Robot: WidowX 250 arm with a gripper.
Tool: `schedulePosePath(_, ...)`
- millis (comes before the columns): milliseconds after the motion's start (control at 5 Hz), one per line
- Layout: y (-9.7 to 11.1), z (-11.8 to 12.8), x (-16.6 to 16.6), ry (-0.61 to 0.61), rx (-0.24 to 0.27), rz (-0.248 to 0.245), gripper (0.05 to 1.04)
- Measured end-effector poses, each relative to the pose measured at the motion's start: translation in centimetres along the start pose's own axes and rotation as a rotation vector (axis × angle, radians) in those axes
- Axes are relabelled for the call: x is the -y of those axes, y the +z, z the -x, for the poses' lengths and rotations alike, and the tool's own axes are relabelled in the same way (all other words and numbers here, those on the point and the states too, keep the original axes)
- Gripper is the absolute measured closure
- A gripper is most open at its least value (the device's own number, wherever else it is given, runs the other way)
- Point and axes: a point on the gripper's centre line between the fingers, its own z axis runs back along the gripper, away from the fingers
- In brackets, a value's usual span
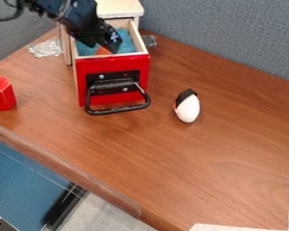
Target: Put the orange toy in the drawer
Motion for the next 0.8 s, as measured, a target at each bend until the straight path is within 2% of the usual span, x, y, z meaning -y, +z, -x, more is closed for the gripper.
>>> schedulePosePath(200, 3.5, 0.2, 1.4, -0.050, 0.041, -0.058, 0.084)
schedulePosePath(400, 6.5, 2.1, 2.6, -0.080, 0.021, -0.156, 0.084)
schedulePosePath(600, 8.7, 3.8, 3.6, -0.014, -0.104, -0.260, 0.084)
schedulePosePath(800, 9.2, 5.8, 4.2, 0.022, -0.269, -0.346, 0.084)
